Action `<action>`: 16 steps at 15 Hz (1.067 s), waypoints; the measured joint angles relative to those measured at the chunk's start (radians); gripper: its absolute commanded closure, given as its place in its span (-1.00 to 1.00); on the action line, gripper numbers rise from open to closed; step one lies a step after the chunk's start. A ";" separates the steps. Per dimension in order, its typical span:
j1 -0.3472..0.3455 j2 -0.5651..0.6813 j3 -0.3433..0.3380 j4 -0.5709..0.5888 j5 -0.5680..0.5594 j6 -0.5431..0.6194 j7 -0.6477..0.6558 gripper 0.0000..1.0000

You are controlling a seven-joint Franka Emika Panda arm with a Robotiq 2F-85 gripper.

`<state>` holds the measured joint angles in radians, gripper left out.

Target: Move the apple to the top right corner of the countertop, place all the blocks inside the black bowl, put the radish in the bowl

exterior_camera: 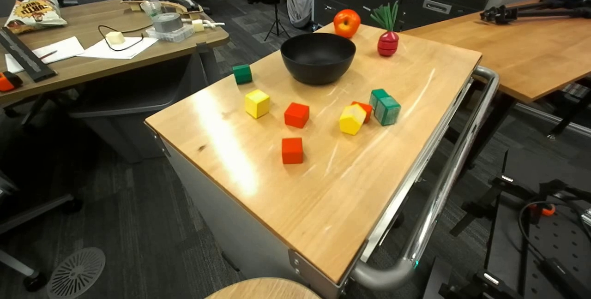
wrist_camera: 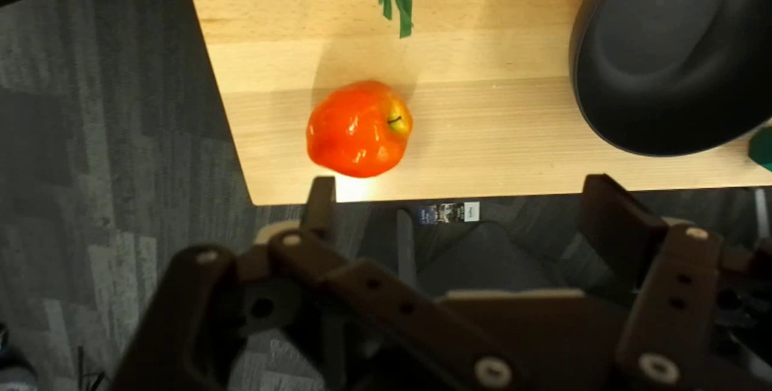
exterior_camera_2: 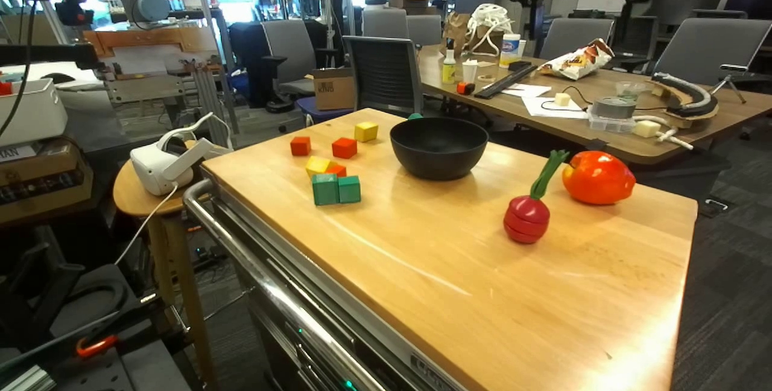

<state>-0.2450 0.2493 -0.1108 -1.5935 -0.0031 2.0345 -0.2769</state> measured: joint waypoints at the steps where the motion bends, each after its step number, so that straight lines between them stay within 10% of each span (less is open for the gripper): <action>1: 0.041 -0.015 0.003 0.001 -0.068 0.004 0.047 -1.00; 9: 0.277 -0.014 0.124 0.039 -0.275 -0.003 0.118 -1.00; 16: 0.245 0.059 0.158 0.045 -0.176 0.010 -0.097 -1.00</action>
<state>0.0005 0.3081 0.0469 -1.5483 -0.1794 2.0443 -0.3744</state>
